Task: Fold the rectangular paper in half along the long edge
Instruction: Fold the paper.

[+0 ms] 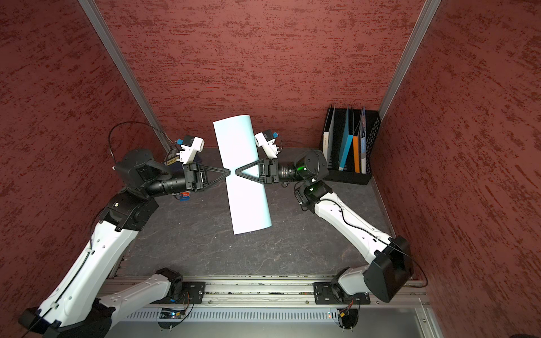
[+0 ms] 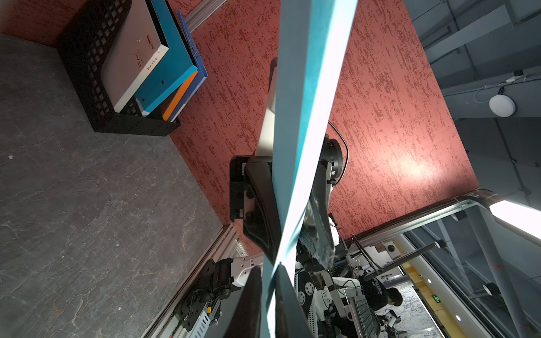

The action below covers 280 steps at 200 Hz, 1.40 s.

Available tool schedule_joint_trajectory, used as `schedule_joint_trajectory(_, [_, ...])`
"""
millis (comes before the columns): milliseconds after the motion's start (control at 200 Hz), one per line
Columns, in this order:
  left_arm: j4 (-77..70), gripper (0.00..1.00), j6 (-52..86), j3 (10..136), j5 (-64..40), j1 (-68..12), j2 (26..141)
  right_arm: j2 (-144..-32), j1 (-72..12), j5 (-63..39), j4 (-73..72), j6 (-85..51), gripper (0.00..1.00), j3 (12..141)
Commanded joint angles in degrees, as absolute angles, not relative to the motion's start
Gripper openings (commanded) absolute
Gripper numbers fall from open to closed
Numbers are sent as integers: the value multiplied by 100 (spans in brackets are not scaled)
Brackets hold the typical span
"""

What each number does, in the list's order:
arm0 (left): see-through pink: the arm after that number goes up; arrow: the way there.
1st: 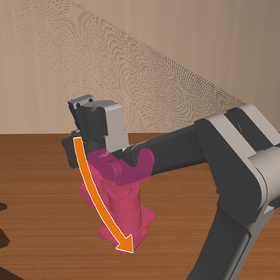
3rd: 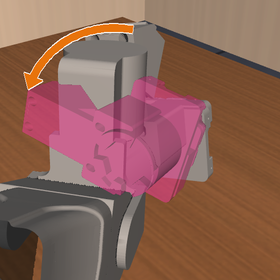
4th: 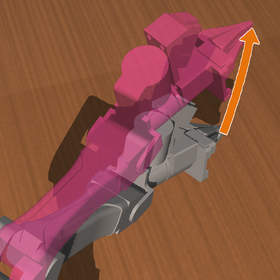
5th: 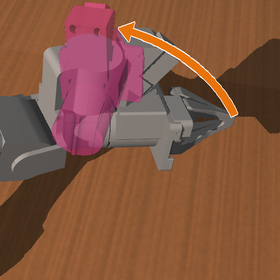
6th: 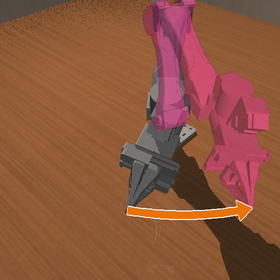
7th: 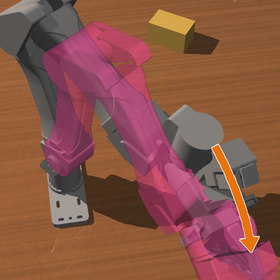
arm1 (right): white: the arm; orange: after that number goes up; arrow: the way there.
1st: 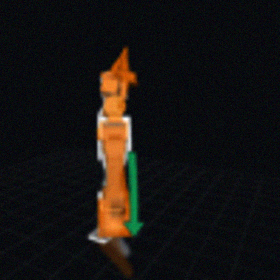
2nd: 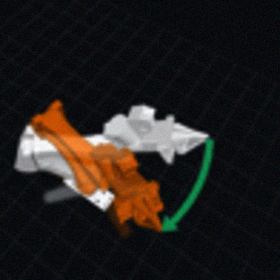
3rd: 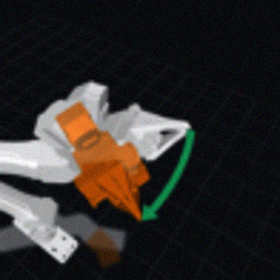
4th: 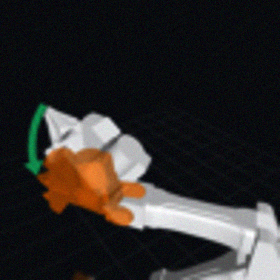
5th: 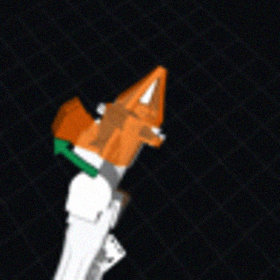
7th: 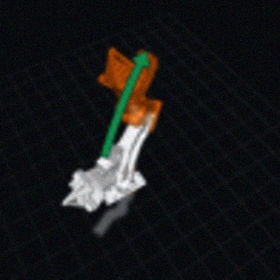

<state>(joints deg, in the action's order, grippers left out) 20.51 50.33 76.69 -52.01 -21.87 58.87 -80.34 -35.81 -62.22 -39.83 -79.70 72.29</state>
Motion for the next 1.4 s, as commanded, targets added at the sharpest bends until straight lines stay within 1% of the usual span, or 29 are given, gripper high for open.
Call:
schedule_joint_trajectory(0, [1941,22,4952,7670,-5194,-2171,5895,-8053,-3639,-6337,-4230,-7994,32,7286])
schedule_joint_trajectory(80, [1935,27,4961,7671,-5193,-2171,5882,-8043,-3642,-6330,-4171,-7936,32,7260])
schedule_joint_trajectory(195, [1959,29,4956,7681,-5194,-2170,5864,-7964,-3640,-6311,-3736,-7614,34,7259])
schedule_joint_trajectory(225, [1968,33,4959,7686,-5201,-2171,5857,-7938,-3643,-6291,-3607,-7502,34,7264])
schedule_joint_trajectory(286, [2002,46,4941,7699,-5190,-2169,5854,-7892,-3639,-6267,-3378,-7322,34,7285])
schedule_joint_trajectory(316, [2028,49,4933,7695,-5188,-2171,5848,-7871,-3640,-6258,-3276,-7257,34,7302])
schedule_joint_trajectory(421, [2131,50,4890,7717,-5194,-2162,5812,-7784,-3643,-6155,-2532,-6744,34,7396])
schedule_joint_trajectory(706, [2717,48,4630,7928,-5055,-2161,5705,-7741,-3622,-6016,-2287,-6558,34,7401])
schedule_joint_trajectory(872, [3198,44,4314,7972,-4852,-2162,5650,-7680,-3551,-5907,-2268,-6498,36,7379])
schedule_joint_trajectory(932, [3209,40,4315,7939,-4847,-2162,5626,-7668,-3533,-5890,-2276,-6504,36,7365])
schedule_joint_trajectory(1017, [3141,29,4362,7917,-4853,-2161,5609,-7690,-3524,-5906,-2309,-6530,35,7367])
schedule_joint_trajectory(1092, [3112,26,4368,7920,-4857,-2162,5628,-7695,-3520,-5925,-2353,-6561,35,7365])
schedule_joint_trajectory(1217, [2994,18,4432,7921,-4904,-2168,5665,-7698,-3523,-5941,-2372,-6574,35,7365])
schedule_joint_trajectory(1398, [2973,9,4429,7947,-4923,-2169,5671,-7697,-3522,-5941,-2371,-6587,35,7354])
